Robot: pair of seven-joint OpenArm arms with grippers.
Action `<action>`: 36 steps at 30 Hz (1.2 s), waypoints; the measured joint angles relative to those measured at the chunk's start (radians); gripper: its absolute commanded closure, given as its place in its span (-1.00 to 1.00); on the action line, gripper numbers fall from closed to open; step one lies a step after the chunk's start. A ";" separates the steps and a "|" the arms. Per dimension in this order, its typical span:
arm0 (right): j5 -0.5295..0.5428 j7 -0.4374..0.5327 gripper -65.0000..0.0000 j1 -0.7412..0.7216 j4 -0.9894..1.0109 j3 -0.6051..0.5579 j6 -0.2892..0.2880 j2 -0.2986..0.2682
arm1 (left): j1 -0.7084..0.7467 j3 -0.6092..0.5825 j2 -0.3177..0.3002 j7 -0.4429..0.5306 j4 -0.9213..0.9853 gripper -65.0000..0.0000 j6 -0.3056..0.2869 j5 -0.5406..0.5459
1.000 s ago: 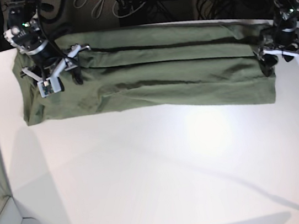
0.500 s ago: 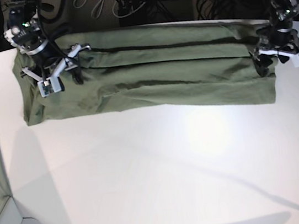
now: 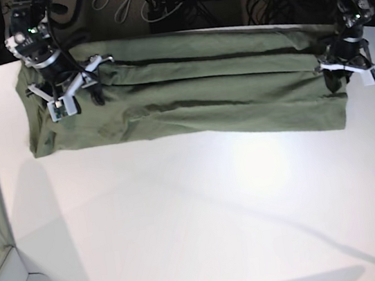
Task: Layout the t-shirt on the table in an organized manner, then fold the t-shirt properly
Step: 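Grasp the strip ends with both grippers, then lift the strip end with the left gripper and fold it toward the right gripper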
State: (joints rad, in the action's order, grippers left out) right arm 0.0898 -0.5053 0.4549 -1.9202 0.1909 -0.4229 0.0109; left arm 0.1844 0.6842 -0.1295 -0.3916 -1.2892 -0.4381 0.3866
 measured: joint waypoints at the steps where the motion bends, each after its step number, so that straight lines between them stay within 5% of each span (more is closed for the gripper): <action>1: 0.000 0.000 0.01 0.000 0.000 0.000 0.000 0.000 | 0.000 0.000 0.000 -0.001 0.000 0.65 0.000 0.000; 6: 0.000 0.000 0.01 -0.003 0.000 0.000 0.000 0.000 | -0.002 -0.001 0.000 -0.006 0.002 1.00 0.000 0.000; 27: 0.005 0.034 0.02 -0.066 0.210 -0.050 0.000 -0.019 | 0.040 -0.001 0.018 -0.084 -0.332 1.00 0.014 -0.024; 36: 0.004 0.019 0.02 -0.089 0.212 -0.050 0.000 -0.020 | 0.140 -0.094 0.138 -0.080 -0.569 1.00 0.019 -0.093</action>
State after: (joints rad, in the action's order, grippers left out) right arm 0.0937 -0.4866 0.3664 -1.7081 0.1410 -0.4229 -0.0093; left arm 0.3248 0.5900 0.0086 -0.4713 -1.8580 -0.4191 0.2939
